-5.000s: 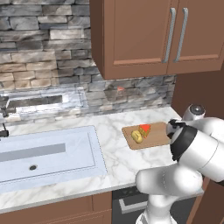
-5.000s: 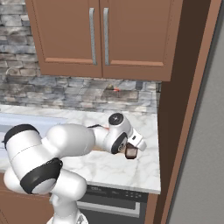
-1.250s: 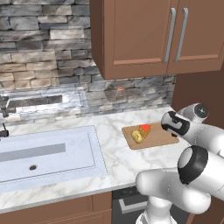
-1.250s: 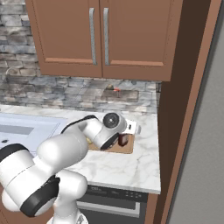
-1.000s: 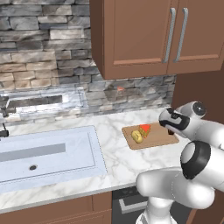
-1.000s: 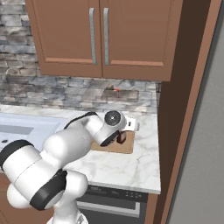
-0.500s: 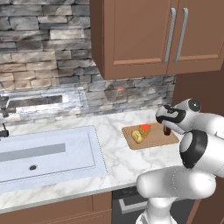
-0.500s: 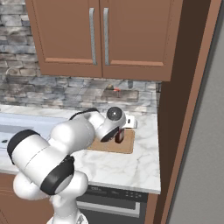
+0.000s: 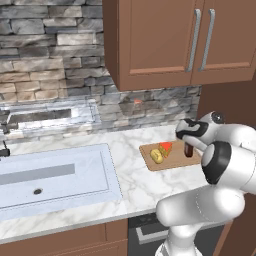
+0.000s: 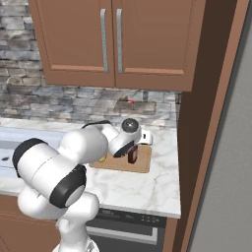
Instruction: Retrieve the reheated potato from the microwave, then place the potato, cheese, and condiment on the cutting board.
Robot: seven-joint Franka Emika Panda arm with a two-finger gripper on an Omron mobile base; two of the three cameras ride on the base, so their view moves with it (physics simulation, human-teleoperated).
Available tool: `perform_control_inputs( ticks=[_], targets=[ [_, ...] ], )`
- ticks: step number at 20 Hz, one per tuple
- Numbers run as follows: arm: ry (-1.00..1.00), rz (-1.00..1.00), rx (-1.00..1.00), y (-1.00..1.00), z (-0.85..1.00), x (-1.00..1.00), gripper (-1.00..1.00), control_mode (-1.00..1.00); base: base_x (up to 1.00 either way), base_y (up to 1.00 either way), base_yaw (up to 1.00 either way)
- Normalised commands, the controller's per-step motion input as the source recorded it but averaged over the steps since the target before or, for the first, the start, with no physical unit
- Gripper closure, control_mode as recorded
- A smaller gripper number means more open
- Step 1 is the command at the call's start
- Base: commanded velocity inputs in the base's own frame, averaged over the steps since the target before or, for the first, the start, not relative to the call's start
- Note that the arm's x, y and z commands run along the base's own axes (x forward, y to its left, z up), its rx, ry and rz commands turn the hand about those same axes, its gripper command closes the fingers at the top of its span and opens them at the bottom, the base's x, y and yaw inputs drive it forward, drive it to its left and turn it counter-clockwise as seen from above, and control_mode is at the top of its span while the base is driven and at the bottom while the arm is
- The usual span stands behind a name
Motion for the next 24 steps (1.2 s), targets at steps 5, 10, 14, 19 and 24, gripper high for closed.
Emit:
perform_control_inputs(
  ticks=[5, 10, 14, 19, 24],
  targets=[
    [0.00, 0.05, 0.00, 0.00, -0.13, 0.09, 1.00, -1.00, 0.00, 0.00, 0.00],
    [0.00, 0.05, 0.00, 0.00, -0.15, 0.00, 1.00, -1.00, 0.00, 0.00, 0.00],
    [0.00, 0.05, 0.00, 0.01, -0.18, 0.02, 1.00, -1.00, 0.00, 0.00, 0.00],
    [0.00, 0.03, 0.00, 0.01, -0.06, 0.11, 1.00, -1.00, 0.00, 0.00, 0.00],
    [0.00, 0.02, 0.01, 0.03, -0.04, 0.13, 1.00, -1.00, 0.00, 0.00, 0.00]
  ],
)
